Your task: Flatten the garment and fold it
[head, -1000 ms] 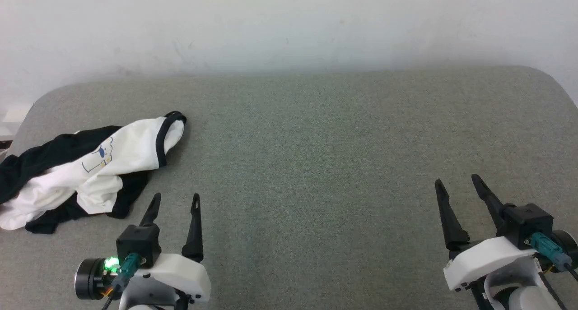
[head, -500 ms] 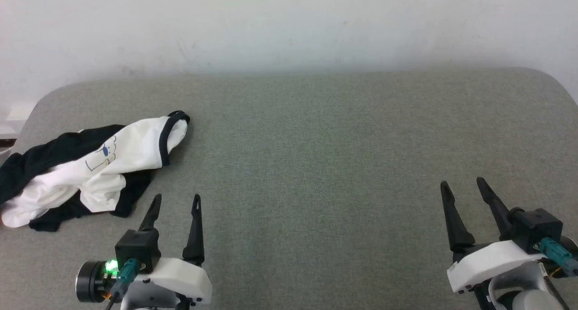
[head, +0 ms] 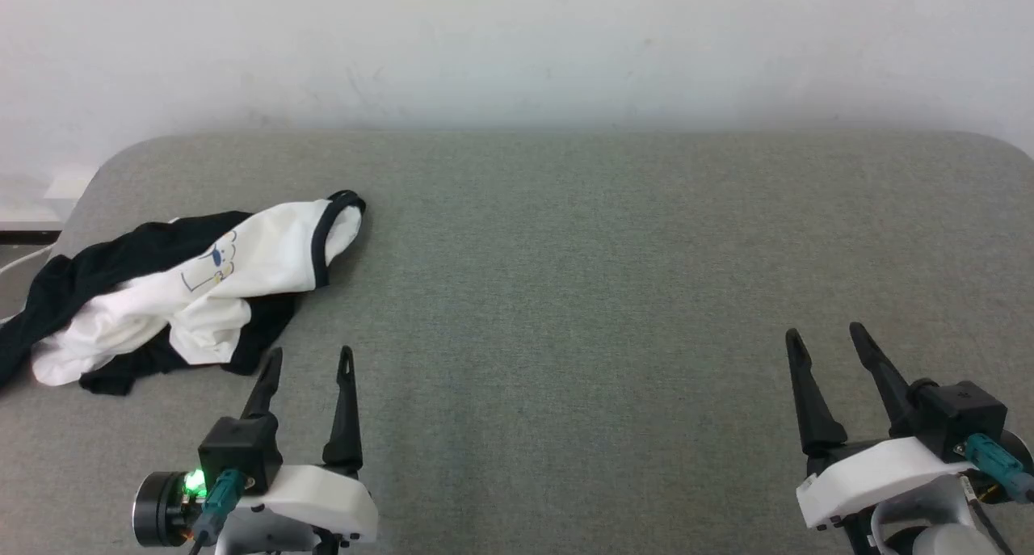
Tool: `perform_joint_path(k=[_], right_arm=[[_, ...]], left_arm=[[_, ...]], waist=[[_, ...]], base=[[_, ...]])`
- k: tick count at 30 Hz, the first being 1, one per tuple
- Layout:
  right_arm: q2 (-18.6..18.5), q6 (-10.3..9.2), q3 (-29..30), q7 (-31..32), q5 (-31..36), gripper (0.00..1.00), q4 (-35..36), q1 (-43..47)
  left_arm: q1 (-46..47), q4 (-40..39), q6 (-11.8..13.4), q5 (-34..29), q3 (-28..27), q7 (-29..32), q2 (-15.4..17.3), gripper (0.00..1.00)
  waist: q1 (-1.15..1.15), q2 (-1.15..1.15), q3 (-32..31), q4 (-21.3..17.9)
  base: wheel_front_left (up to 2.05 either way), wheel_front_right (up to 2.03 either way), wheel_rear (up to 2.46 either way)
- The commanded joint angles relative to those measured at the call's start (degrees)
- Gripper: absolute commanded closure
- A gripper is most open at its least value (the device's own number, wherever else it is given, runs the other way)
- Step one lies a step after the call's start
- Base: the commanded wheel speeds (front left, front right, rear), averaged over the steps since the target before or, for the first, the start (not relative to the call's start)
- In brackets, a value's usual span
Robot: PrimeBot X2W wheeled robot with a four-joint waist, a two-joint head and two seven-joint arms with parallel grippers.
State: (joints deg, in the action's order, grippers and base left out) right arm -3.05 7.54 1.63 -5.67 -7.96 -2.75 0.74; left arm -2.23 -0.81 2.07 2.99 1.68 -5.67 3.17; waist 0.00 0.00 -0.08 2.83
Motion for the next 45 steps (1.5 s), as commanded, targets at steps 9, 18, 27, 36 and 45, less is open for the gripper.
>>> perform_joint_path(k=[9, 18, 27, 36, 45], right_arm=[[0.08, -0.03, -1.05, -1.68, -1.29, 0.00, -0.99, 0.95], [0.10, -0.03, -2.44, -2.75, -2.32, 0.00, -1.90, 1.26], [0.11, -0.03, -3.58, -3.83, -3.93, 0.00, -2.98, 1.58], [0.12, -0.04, -3.88, -4.90, -5.32, 0.00, -3.86, 1.74], [0.13, -0.04, -3.31, -5.86, -6.45, 0.00, -4.58, 2.42]], left_arm=[[-1.43, -0.35, 1.31, 1.03, -0.15, -1.67, -0.14, 0.00], [-2.17, -0.67, 1.82, 1.41, -0.27, -2.74, -0.16, 0.00], [-2.98, -0.70, 1.84, 1.76, -0.51, -3.82, -0.18, 0.00], [-3.75, -0.66, 1.95, 2.87, -0.60, -4.90, -0.20, 0.00], [-2.82, -1.34, 1.39, 8.22, -1.58, -5.86, -0.22, 0.00]], waist=[[0.00, 0.00, -0.28, 3.58], [0.00, 0.00, -0.61, 8.05], [0.00, 0.00, -0.86, 13.18], [0.00, 0.00, -0.97, 17.31], [0.00, 0.00, -0.84, 19.02]], base=[[0.00, 0.00, 0.00], [0.00, 0.00, 0.00], [0.00, 0.00, 0.00], [0.00, 0.00, 0.00], [0.00, 0.00, 0.00]])
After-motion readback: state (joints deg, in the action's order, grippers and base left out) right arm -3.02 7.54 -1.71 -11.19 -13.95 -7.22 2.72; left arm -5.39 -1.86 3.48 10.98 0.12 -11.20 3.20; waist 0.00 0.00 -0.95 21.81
